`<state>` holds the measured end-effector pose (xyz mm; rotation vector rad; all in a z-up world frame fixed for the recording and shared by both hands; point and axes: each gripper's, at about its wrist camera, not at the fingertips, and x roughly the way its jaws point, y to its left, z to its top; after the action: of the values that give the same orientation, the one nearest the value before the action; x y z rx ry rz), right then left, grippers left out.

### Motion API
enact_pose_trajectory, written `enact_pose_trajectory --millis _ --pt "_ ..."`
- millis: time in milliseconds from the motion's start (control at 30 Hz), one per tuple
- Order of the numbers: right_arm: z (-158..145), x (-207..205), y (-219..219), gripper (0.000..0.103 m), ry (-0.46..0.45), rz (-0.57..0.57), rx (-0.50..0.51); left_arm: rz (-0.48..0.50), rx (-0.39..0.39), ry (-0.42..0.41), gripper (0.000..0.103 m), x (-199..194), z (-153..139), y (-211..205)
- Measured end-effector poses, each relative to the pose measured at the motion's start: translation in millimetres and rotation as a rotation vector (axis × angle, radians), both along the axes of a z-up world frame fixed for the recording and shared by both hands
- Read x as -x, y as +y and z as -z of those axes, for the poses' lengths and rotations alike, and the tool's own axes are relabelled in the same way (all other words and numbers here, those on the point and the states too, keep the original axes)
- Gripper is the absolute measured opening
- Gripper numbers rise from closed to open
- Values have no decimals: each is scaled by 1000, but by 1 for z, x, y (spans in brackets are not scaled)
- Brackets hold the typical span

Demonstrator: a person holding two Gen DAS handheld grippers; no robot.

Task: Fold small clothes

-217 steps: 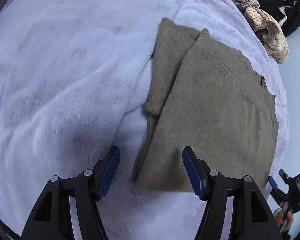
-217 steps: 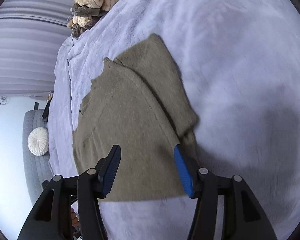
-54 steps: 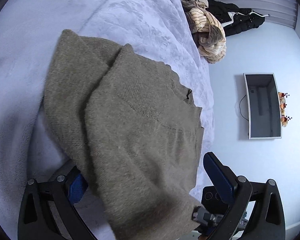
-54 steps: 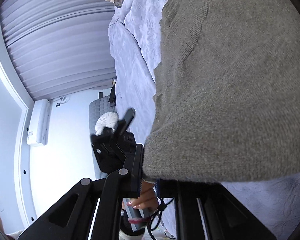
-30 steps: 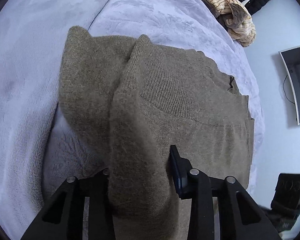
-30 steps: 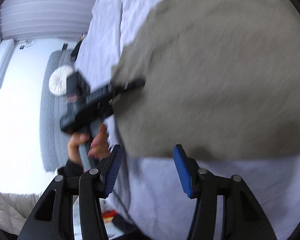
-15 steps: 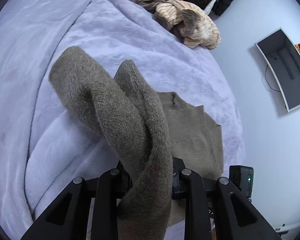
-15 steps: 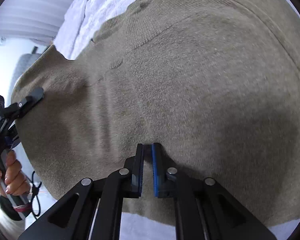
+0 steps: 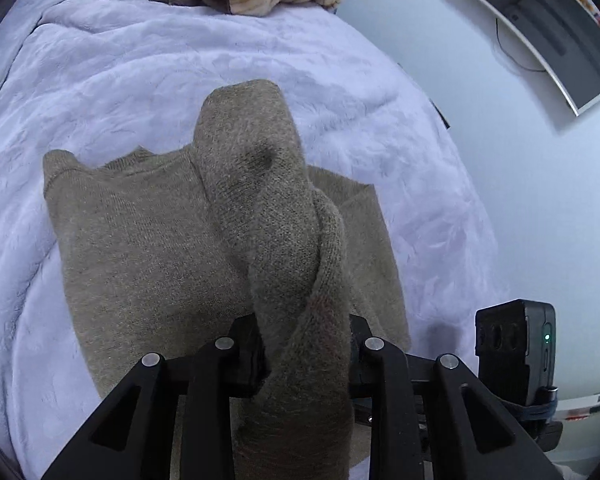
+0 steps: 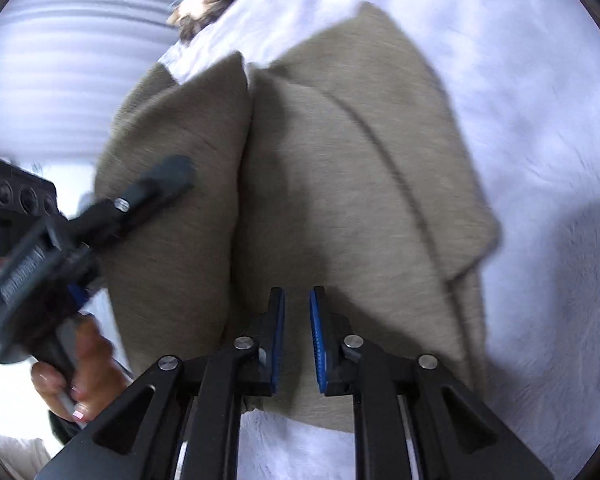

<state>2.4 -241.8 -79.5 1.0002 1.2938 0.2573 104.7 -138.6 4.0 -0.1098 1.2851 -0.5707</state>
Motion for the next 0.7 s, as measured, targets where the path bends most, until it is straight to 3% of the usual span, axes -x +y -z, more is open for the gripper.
enact_pose_trajectory --millis 33,100,167,333,467,600,700 --pt "5 4 -3 16 3 23 -33 0 -5 6 33 2 2 -1" --pt "10 8 -5 16 1 47 -60 -8 22 18 56 4 1 -1" --pt "9 10 -8 16 0 58 -70 -19 46 6 70 5 -4 -3" --pt "13 12 -10 16 10 67 -82 34 78 -62 71 11 -29 -13" --pt "9 11 -41 18 1 103 -86 -19 118 -128 72 13 -49 16" --pt "18 13 -61 39 -20 223 -231 -142 40 -145 72 7 -45 62" --pt "25 21 -75 50 -29 345 -369 -259 -24 -101 72 2 -27 104"
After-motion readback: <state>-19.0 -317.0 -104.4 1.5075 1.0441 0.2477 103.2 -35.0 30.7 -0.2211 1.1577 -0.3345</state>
